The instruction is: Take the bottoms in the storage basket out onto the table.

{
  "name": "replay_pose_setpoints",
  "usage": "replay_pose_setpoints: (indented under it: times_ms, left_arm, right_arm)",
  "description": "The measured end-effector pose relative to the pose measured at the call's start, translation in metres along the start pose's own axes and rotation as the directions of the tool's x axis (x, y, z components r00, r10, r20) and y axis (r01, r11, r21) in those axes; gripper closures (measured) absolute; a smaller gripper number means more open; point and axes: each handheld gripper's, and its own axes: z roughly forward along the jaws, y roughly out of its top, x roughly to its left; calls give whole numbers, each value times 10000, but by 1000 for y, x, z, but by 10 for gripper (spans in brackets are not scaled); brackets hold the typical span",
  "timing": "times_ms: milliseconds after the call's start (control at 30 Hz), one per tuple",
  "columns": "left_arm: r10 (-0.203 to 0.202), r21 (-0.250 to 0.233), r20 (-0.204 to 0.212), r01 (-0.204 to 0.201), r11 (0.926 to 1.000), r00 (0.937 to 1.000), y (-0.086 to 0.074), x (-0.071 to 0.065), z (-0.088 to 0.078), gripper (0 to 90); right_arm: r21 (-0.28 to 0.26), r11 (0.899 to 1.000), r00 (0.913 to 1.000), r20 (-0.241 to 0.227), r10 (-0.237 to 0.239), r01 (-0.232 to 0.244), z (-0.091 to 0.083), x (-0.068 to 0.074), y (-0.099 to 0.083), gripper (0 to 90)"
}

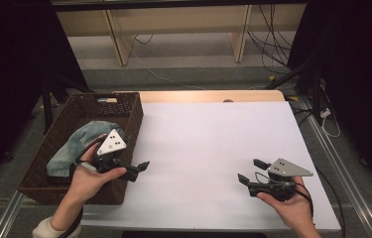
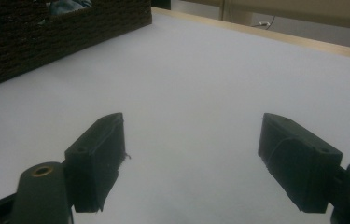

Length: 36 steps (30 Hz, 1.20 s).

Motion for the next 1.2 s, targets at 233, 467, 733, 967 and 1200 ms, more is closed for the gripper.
replay_pose_setpoints:
  times_ms: [233,467,733,967,1200]
  left_arm:
    - [-372,-276,-287,364,9990,9989,1,5,-8,0]
    - [-424,-174,-831,411,9990,9956,3,11,-13,0]
    - [-812,-248,-1504,783,9966,9853,-1,32,-27,0]
    - [-1251,-94,-2044,1258,9920,9709,-9,53,-37,0]
    - [-1584,-87,-2401,1611,9869,9577,-15,70,-41,0]
  right_arm:
    - [-53,10000,9999,149,-1,1,0,1,1,238]
    - [-79,9999,9991,416,-62,65,-1,0,1,218]
    - [-49,10000,9988,487,-71,73,0,0,1,211]
    - [-33,9999,9985,543,-98,100,1,-1,0,208]
    - [51,9999,9981,611,-103,100,4,1,0,209]
